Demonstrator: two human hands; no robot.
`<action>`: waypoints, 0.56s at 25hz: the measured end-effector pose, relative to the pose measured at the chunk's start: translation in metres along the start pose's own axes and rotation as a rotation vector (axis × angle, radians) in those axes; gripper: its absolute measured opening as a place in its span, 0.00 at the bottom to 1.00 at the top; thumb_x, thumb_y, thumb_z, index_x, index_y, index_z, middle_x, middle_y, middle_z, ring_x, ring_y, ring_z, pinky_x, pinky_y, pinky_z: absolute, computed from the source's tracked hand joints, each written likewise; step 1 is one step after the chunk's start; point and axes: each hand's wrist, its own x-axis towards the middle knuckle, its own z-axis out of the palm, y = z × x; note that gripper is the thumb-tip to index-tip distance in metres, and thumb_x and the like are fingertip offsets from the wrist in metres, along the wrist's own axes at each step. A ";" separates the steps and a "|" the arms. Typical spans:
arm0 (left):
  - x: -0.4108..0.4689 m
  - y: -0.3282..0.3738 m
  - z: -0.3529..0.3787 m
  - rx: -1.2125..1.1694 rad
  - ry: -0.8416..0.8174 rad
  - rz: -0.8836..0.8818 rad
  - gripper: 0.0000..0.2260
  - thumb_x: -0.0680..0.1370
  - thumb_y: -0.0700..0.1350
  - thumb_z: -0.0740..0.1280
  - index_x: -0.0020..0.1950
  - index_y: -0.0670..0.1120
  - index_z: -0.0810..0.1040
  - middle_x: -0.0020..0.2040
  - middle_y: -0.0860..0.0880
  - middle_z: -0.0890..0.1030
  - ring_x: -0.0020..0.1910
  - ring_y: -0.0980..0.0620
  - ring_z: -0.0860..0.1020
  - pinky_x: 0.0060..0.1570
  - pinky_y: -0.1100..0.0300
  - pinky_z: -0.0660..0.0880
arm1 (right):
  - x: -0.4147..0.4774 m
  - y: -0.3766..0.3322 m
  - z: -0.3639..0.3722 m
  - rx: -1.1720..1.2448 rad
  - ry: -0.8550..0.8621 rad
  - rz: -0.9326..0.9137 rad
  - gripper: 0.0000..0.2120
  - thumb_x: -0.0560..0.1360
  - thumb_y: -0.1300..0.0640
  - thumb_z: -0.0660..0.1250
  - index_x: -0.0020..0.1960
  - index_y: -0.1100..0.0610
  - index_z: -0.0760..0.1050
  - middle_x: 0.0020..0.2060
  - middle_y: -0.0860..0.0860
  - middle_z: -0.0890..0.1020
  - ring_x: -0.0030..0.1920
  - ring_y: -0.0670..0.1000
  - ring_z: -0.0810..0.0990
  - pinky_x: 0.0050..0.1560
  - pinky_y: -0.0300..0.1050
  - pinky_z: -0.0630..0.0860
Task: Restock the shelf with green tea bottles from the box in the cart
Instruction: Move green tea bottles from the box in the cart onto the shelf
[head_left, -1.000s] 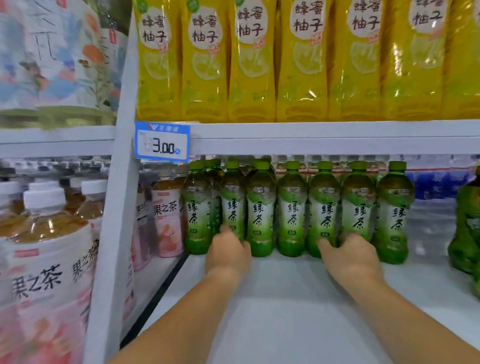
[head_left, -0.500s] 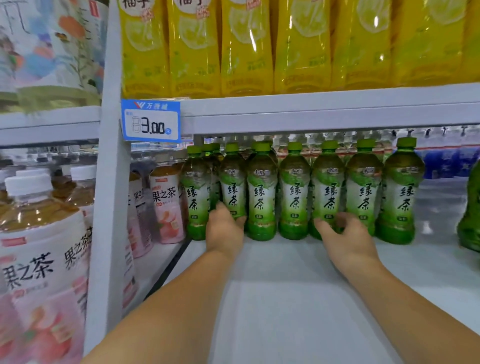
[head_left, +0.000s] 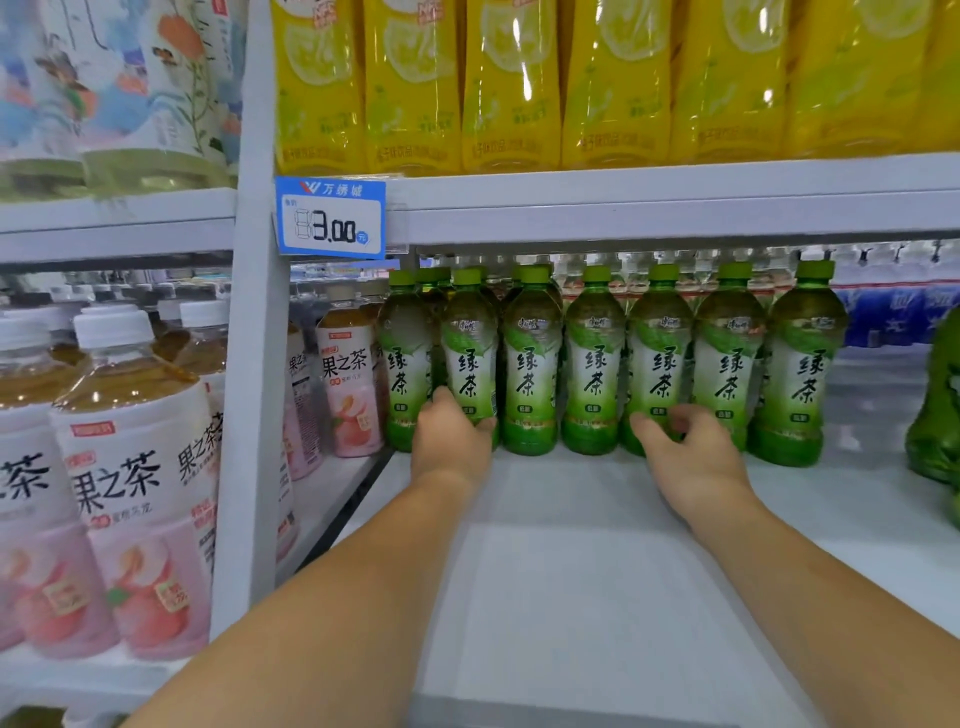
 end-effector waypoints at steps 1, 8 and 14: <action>0.000 0.001 0.000 -0.001 -0.001 0.000 0.15 0.76 0.47 0.73 0.57 0.42 0.73 0.55 0.43 0.80 0.55 0.42 0.79 0.52 0.52 0.75 | 0.001 0.001 0.000 -0.001 0.003 -0.001 0.30 0.77 0.43 0.67 0.73 0.57 0.68 0.68 0.55 0.75 0.66 0.58 0.73 0.58 0.47 0.68; -0.011 0.006 -0.014 -0.048 -0.106 -0.083 0.14 0.74 0.49 0.71 0.55 0.44 0.75 0.52 0.46 0.80 0.49 0.43 0.79 0.52 0.50 0.78 | -0.006 -0.004 -0.003 -0.008 -0.044 0.078 0.29 0.78 0.43 0.66 0.73 0.56 0.68 0.67 0.54 0.75 0.64 0.57 0.74 0.58 0.46 0.67; -0.040 0.027 -0.040 -0.211 -0.322 -0.252 0.20 0.80 0.50 0.65 0.70 0.45 0.73 0.58 0.45 0.79 0.58 0.45 0.75 0.56 0.58 0.69 | -0.036 -0.017 -0.011 0.011 -0.164 0.168 0.22 0.80 0.46 0.64 0.69 0.56 0.72 0.59 0.51 0.79 0.57 0.52 0.77 0.58 0.44 0.71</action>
